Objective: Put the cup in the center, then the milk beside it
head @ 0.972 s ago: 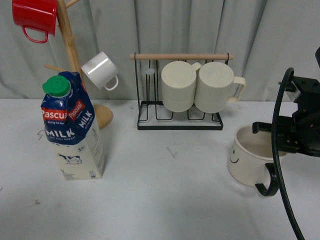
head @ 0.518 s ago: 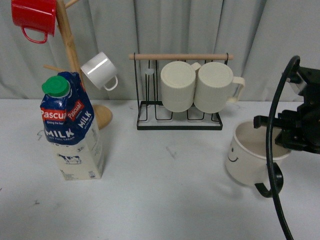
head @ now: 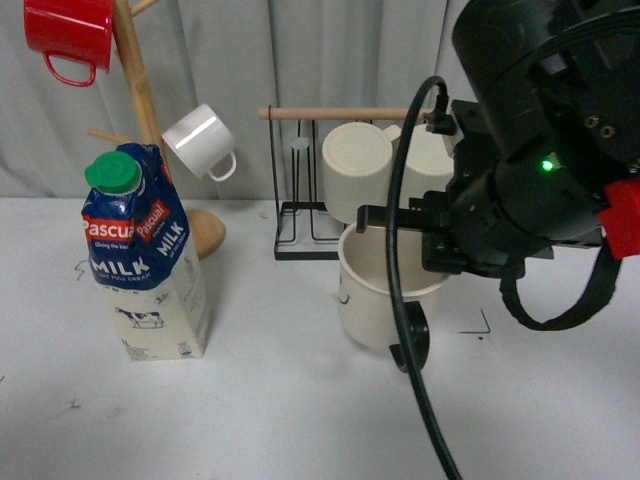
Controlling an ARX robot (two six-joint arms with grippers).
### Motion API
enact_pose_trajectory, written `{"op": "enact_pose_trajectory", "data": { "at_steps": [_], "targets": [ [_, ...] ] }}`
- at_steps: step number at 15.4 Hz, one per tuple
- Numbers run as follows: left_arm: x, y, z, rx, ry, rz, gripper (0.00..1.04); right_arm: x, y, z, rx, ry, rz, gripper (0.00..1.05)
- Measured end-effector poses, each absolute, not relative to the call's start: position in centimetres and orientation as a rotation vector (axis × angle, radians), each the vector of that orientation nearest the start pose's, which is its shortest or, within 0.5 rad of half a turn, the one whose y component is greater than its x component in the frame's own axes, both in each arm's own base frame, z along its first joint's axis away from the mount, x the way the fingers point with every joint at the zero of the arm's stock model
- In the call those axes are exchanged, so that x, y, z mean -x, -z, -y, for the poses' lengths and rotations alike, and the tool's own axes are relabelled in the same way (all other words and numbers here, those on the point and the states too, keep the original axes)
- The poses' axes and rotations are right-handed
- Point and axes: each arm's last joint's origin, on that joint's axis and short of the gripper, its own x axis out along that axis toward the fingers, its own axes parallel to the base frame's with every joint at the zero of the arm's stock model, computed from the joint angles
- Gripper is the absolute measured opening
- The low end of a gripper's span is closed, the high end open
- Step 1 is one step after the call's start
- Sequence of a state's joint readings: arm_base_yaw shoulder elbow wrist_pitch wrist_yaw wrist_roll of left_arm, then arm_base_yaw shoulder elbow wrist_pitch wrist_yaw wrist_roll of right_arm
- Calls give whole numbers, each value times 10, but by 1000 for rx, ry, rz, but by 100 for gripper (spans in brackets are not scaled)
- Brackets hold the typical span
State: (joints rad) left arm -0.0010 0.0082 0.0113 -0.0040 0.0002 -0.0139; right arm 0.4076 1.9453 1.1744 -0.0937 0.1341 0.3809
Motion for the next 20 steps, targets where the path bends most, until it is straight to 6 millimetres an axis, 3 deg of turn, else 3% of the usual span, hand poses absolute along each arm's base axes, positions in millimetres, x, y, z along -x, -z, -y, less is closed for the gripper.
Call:
{"op": "enact_pose_trajectory", "data": {
  "at_steps": [3, 9, 17, 20],
  "targets": [
    [-98, -166, 0, 14, 1, -1, 98, -375, -136, -162, -138, -54, -915, 3],
    [-98, -166, 0, 14, 1, -1, 98, -388, -116, -156, -158, 4, -961, 3],
    [-98, -166, 0, 14, 1, -1, 98, -388, -114, -151, -188, 15, -960, 3],
    [-98, -166, 0, 14, 1, -1, 98, -384, -113, -150, -203, -8, -965, 35]
  ]
}}
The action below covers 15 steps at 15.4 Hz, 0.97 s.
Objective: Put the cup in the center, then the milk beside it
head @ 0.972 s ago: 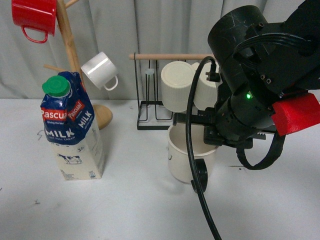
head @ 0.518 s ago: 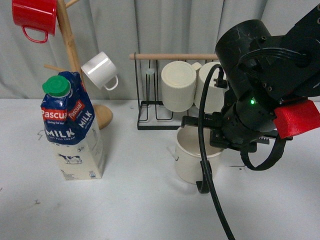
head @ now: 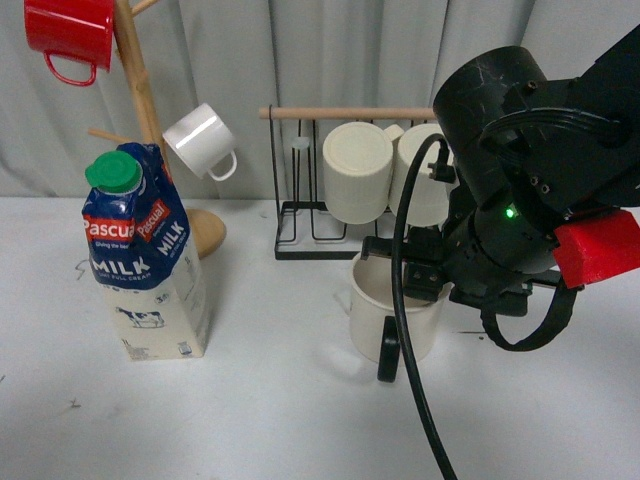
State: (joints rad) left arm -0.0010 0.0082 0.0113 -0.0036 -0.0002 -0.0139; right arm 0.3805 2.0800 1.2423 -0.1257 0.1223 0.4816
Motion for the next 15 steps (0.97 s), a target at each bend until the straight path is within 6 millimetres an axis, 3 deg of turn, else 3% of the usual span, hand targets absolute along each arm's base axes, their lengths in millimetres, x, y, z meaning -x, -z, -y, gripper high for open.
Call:
{"op": "enact_pose_trajectory", "data": {
  "at_steps": [3, 6, 10, 12, 13, 15],
  "targets": [
    [-98, -166, 0, 14, 1, -1, 98, -377, -140, -147, -255, -70, -905, 67],
    [-98, -166, 0, 14, 1, -1, 98, -356, -176, -135, -331, -168, -764, 100],
    [-98, -166, 0, 14, 1, -1, 98, -294, -228, -77, -484, -309, -517, 98],
    [-98, -166, 0, 14, 1, -1, 98, -247, -223, -36, -274, -83, -97, 76],
    [-98, -166, 0, 14, 0, -1, 98, -221, -215, -18, -166, 9, -12, 64],
    [-98, -166, 0, 14, 2, 0, 98, -199, -207, -14, -53, 2, 16, 40]
  ]
}}
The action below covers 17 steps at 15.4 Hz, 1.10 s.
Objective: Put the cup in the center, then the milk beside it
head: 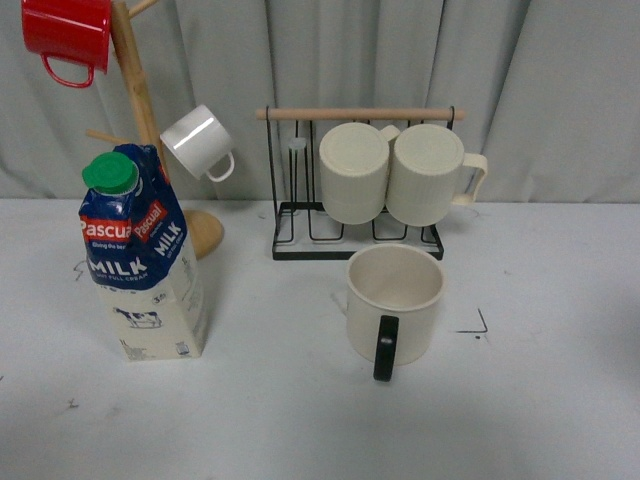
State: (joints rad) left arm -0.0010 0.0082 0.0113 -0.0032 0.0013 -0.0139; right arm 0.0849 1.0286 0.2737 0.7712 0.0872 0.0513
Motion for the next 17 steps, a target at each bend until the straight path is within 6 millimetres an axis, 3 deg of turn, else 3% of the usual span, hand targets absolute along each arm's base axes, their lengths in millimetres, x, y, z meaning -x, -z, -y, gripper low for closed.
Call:
{"op": "enact_pose_trajectory", "data": {
  "at_steps": [1, 5, 11, 15, 17],
  "targets": [
    [-98, -166, 0, 14, 1, -1, 98, -192, -197, -13, -29, -3, -11, 27],
    [-98, -166, 0, 14, 0, -1, 98, -175, -190, 0, -8, 8, -3, 2],
    [-98, -166, 0, 14, 1, -1, 98, -145, -176, 1, -7, 8, -7, 2],
    [-98, -166, 0, 14, 0, 0, 98, -135, -165, 1, -6, 8, -18, 2],
    [-98, -166, 0, 14, 1, -1, 98, -129, -170, 1, -6, 8, 14, 2]
  ]
}}
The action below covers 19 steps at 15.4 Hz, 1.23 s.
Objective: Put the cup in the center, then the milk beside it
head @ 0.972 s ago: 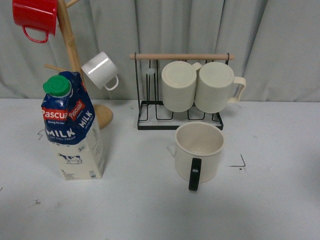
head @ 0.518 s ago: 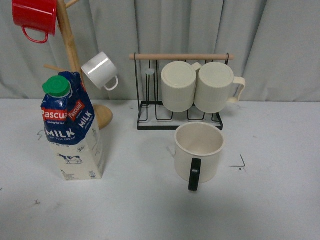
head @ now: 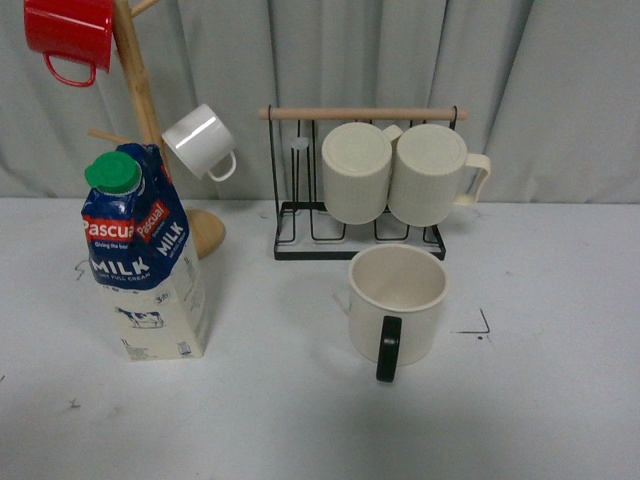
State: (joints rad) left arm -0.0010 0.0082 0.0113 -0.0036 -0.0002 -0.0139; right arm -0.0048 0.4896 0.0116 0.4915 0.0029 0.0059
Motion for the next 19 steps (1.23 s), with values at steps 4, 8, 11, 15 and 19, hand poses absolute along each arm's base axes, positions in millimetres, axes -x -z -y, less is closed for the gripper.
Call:
{"op": "enact_pose_trajectory", "data": {
  "at_steps": [4, 8, 11, 15, 19],
  "targets": [
    [-98, -166, 0, 14, 1, -1, 98, -122, -170, 1, -6, 8, 9, 2],
    [-98, -166, 0, 14, 1, -1, 98, -116, -170, 1, -6, 8, 11, 2],
    [-98, -166, 0, 14, 1, -1, 98, -112, -170, 1, -6, 8, 12, 2],
    [-98, -166, 0, 14, 1, -1, 98, -108, -170, 1, -6, 8, 9, 2],
    [-98, -166, 0, 14, 0, 1, 98, -97, -166, 0, -6, 5, -1, 2]
  ]
}}
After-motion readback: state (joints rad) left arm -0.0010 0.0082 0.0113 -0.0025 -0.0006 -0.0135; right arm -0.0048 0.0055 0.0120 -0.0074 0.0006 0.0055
